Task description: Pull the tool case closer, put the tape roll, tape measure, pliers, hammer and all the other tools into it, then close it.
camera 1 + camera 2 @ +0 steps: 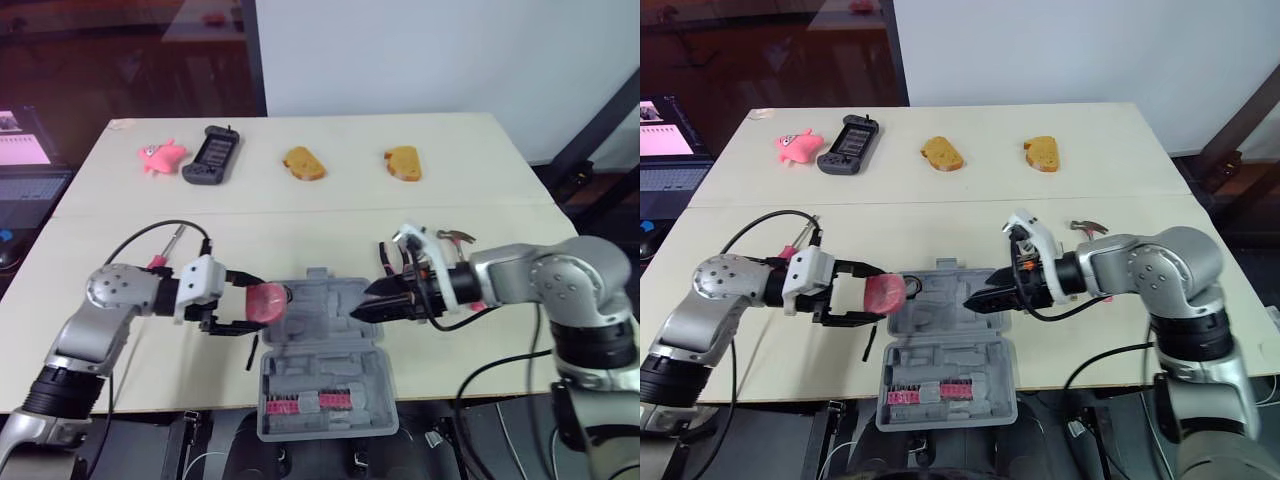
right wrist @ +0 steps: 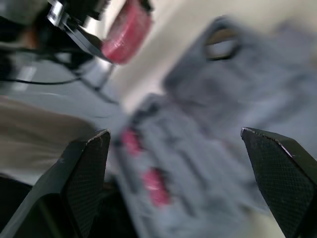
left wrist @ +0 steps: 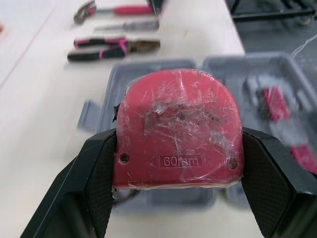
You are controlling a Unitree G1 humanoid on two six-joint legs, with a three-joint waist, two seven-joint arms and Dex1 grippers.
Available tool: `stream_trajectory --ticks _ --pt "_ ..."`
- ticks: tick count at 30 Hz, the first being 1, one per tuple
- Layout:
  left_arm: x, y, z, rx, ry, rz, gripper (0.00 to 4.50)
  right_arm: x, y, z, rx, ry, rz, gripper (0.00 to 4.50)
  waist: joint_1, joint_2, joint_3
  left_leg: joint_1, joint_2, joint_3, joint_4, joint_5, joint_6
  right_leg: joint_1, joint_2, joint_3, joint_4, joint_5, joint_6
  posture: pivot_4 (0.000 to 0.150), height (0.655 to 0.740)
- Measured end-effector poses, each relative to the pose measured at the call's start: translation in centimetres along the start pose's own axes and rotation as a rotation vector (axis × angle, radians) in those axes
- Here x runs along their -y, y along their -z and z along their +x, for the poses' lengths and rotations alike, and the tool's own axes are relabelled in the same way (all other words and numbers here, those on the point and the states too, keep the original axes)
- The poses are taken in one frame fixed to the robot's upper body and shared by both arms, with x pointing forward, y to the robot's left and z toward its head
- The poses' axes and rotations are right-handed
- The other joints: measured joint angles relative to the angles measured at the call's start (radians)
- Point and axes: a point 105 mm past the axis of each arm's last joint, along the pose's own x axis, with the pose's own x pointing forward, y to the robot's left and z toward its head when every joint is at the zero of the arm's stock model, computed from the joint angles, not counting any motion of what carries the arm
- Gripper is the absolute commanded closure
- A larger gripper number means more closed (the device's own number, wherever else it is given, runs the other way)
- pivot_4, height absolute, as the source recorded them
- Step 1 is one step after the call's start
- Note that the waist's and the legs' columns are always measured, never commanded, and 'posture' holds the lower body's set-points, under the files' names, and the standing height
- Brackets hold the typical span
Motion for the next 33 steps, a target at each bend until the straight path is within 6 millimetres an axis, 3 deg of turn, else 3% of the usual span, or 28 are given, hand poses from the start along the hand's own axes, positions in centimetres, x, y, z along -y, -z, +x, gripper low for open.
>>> stream_trajectory --ticks 9,15,18,24,30,33 --pt "0.1 -1.4 1.6 0.019 0.013 -0.011 1.53 0.4 -1.4 2.7 0.078 -0.099 0.214 0.0 -0.002 0.0 0.0 0.0 0.0 0.001 0.001 0.0 0.0 0.001 0.001 0.0 0.0 0.0 0.001 0.15 0.7188" --pt "0.2 -2.0 2.1 0.028 0.017 0.0 1.53 -0.6 -1.7 4.3 0.106 -0.177 0.327 0.0 -0.003 0.0 0.0 0.0 0.0 0.001 0.001 0.0 0.0 0.002 0.002 0.0 0.0 0.001 0.001 0.15 0.7188" --pt "0.6 -1.9 2.5 0.026 0.036 -0.003 1.53 -0.9 -1.7 5.1 0.121 -0.181 0.381 0.86 -0.003 0.0 0.0 0.0 0.0 0.0 0.001 0.0 0.0 0.002 0.002 0.0 0.0 0.0 0.001 0.15 0.7188" --pt "0.6 -1.9 2.6 0.019 0.025 0.009 1.53 -0.7 -1.6 5.9 0.148 -0.169 0.434 3.91 -0.002 0.0 0.0 0.0 0.001 -0.001 0.001 0.0 0.0 0.002 0.002 0.0 0.0 0.001 0.001 0.15 0.7188" --pt "0.4 -2.0 2.5 0.013 0.009 0.027 1.53 -0.7 -1.8 6.0 0.166 -0.176 0.446 4.05 -0.003 0.0 0.0 0.0 0.001 -0.001 0.001 0.0 0.0 0.002 0.002 0.0 0.0 0.001 0.001 0.15 0.7188" --pt "0.3 -2.2 2.6 0.035 -0.006 0.016 0.05 -0.9 -1.9 5.8 0.173 -0.192 0.442 4.05 -0.002 0.0 0.0 0.0 0.001 -0.002 0.001 0.0 0.0 0.002 0.002 0.0 -0.001 0.001 0.001 0.15 0.7188"
